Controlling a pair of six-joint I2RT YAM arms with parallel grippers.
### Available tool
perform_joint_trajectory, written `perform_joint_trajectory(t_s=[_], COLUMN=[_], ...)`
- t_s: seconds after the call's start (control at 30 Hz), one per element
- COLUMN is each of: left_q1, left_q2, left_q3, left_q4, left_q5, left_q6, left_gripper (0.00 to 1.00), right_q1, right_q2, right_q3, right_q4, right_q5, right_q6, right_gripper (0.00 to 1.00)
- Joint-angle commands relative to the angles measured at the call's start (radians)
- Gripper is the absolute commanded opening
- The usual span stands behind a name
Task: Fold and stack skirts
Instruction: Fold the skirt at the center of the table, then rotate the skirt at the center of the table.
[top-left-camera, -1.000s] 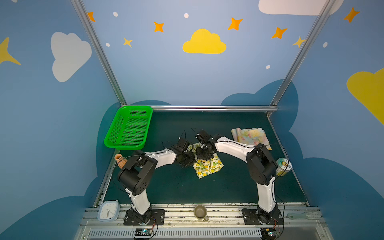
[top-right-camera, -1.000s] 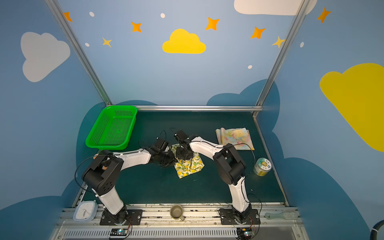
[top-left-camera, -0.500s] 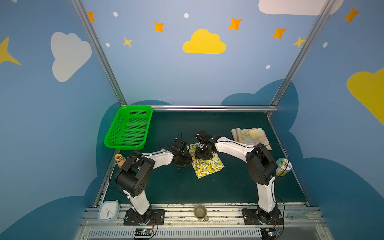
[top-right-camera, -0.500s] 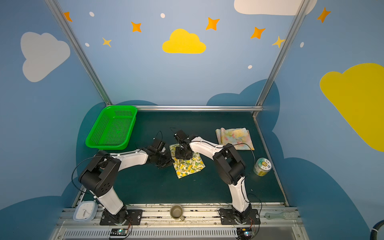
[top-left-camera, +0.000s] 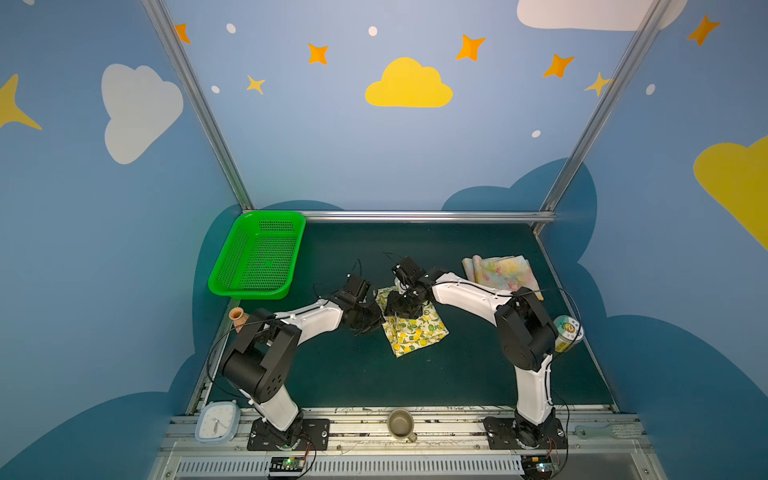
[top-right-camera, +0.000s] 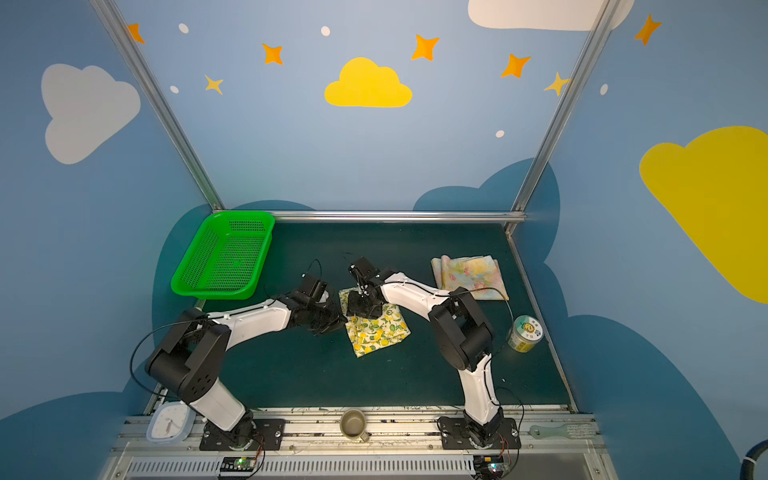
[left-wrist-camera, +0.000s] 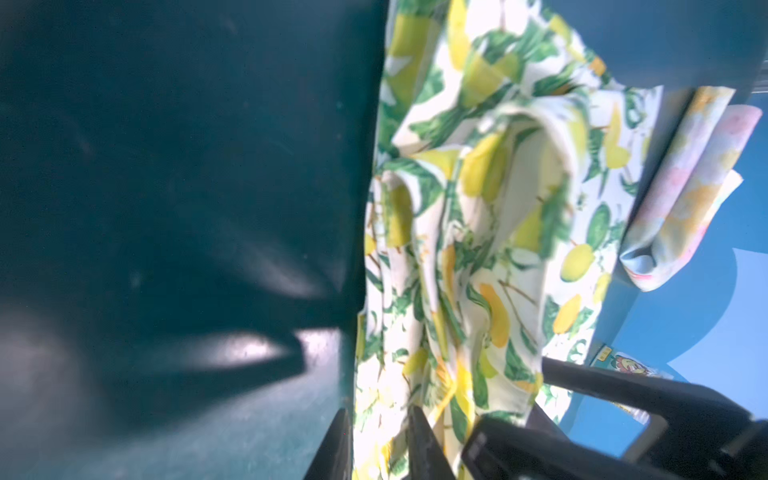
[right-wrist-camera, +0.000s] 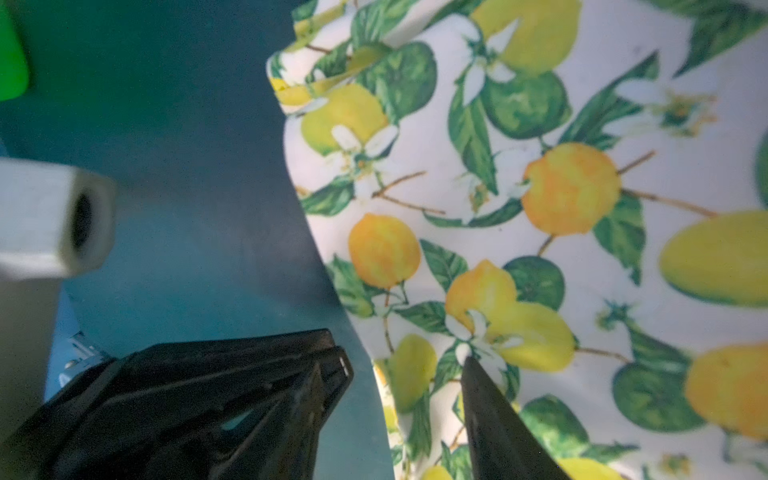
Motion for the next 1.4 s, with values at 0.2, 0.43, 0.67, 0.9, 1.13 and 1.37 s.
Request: perform_joint_trajectory(t_s=[0.2, 0.43, 0.67, 0.9, 1.13, 1.37], left_q1=[-0.02, -0.042, -0.045, -0.016, -0.004, 0.005], left_q2=[-0.045, 0.064, 0.253, 0.333, 0.391, 0.486], left_q3=[0.134, 0.267, 0.418, 0.397, 0.394, 0.486], left_q4=[-0.078, -0.041, -0.038, -0.077, -0.1, -0.115], left_q5=[-0.007, 0.025, 0.046, 0.01, 0.014, 0.002], left_q6=[0.032, 0.024, 0.015, -0.007, 0.014, 0.068], left_gripper=[0.28, 0.29, 0.27, 0.25, 0.25, 0.25], right_q1=[-0.108, -0.205, -0.234, -0.25, -0.242, -0.167], right_q2=[-0.254, -0.262, -0.22, -0.151, -0.106, -0.124], right_q3=[-0.178, -0.289, -0.358, -0.401, -0.44, -0.478], right_q4=[0.037, 0.047, 0.071, 0.081, 0.095, 0.122], right_q5=[-0.092, -0.175, -0.18, -0.177, -0.164, -0.119], right_q6=[0.001, -0.066, -0.098, -0.118, -0.113, -0.035], right_gripper=[0.55, 0.33, 0.09, 0.0, 0.0, 0.0])
